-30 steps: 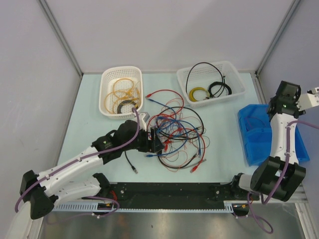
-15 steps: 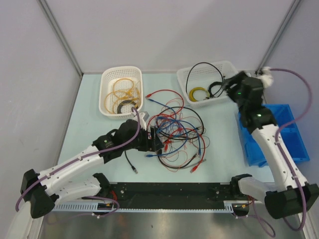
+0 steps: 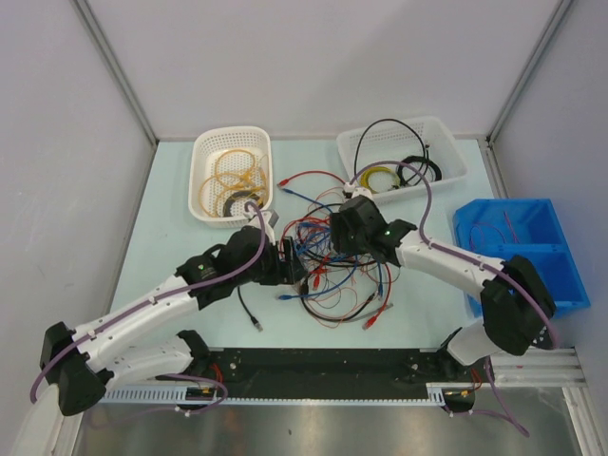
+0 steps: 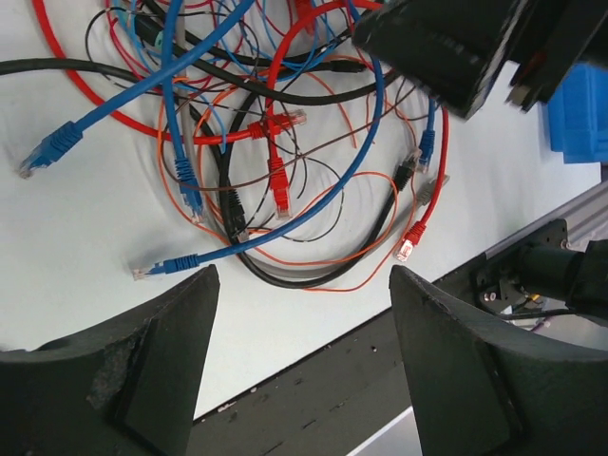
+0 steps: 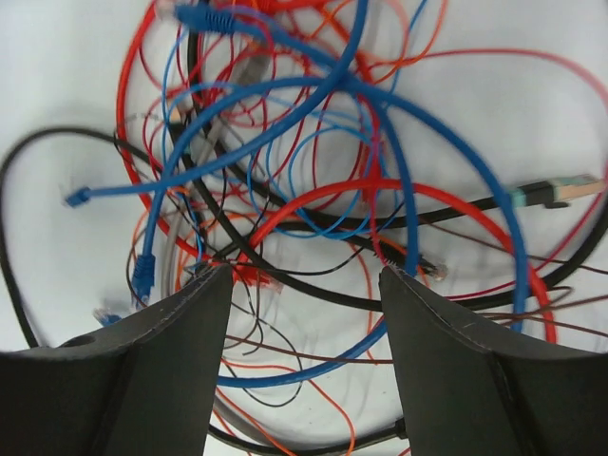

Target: Untangle the cables

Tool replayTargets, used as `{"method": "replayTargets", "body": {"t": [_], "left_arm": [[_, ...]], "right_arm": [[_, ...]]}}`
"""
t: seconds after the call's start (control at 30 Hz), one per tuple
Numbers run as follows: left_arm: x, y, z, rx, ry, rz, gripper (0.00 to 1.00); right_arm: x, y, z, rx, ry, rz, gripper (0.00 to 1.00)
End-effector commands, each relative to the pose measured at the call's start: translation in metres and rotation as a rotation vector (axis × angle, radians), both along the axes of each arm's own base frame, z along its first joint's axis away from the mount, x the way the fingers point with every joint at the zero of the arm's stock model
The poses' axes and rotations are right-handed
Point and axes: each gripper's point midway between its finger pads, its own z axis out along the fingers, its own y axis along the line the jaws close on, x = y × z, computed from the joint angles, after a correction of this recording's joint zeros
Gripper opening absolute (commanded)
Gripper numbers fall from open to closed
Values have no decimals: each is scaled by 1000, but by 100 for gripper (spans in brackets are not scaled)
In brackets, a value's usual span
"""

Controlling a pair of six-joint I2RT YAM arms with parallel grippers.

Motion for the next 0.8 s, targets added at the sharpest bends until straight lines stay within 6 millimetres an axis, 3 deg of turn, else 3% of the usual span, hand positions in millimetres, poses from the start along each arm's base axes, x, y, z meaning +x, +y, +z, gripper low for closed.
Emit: {"method": "replayTargets", "body": {"t": [0.0,0.17,0.37,0.5,0.7,0.77], "left_arm": [[4,8,1,4,3,56,78],[0,10,-10,-5,34,64,78],[1,15,-7,7,23,76,78],[2,15,-7,4,17,80,78],[4,13,-8,4,20,73,78],[4,12,-8,2,18,70,78]], "right_arm": [[-5,20,-11,-30,-13,107,69],[-1,22,-40,-84,19,124,70],[-1,14,-78,-168,82,113,67],[-2,10,-90,-201,102,111,64],[-10,21,-89,-186,101,156,36],[-13,27,-84,-174,91,173,19]]}}
